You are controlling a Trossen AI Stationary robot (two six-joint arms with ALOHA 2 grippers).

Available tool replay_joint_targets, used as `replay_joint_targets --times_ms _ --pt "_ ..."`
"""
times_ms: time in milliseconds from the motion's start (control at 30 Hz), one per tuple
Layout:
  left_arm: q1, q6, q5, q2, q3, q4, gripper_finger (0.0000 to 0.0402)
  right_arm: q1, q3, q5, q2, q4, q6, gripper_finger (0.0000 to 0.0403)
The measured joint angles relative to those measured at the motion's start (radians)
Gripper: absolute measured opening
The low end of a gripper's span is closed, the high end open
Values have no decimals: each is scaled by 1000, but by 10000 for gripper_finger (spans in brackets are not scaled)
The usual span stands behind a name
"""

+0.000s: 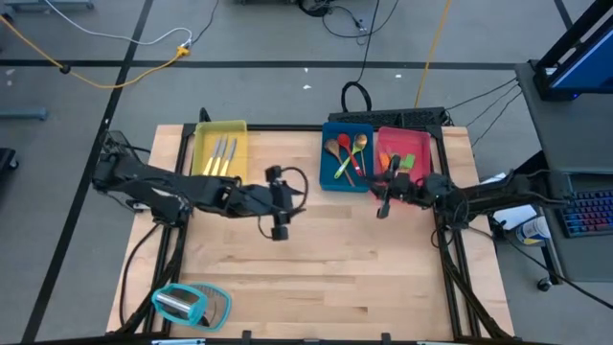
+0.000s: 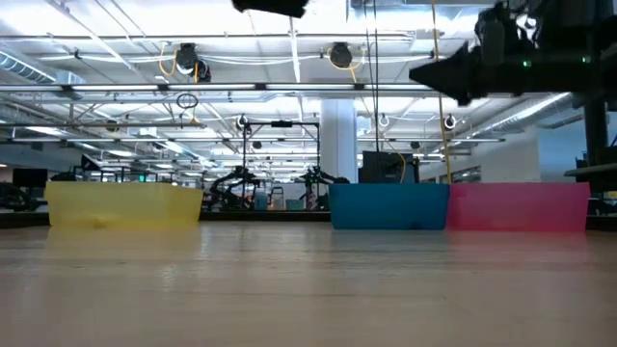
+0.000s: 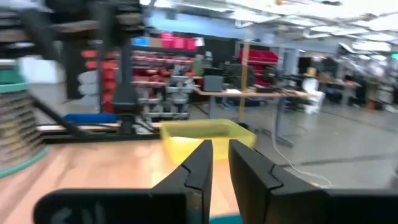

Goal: Pick & Place Kitchen Items
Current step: Return to Home Position

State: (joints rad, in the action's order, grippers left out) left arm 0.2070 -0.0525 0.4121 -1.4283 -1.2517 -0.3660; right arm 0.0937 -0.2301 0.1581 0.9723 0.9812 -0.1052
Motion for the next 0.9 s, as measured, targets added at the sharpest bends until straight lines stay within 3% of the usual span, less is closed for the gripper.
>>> replay_joint_targets --times_ms 167,500,900 --pt "-11 103 111 100 0 -169 191 -75 -135 1 0 -204 -38 23" --pt "-23 242 190 291 32 -427 191 -142 -381 2 -5 -579 -55 8" --pt "-23 406 263 701 422 -372 191 -146 -430 45 -229 -957 -118 8"
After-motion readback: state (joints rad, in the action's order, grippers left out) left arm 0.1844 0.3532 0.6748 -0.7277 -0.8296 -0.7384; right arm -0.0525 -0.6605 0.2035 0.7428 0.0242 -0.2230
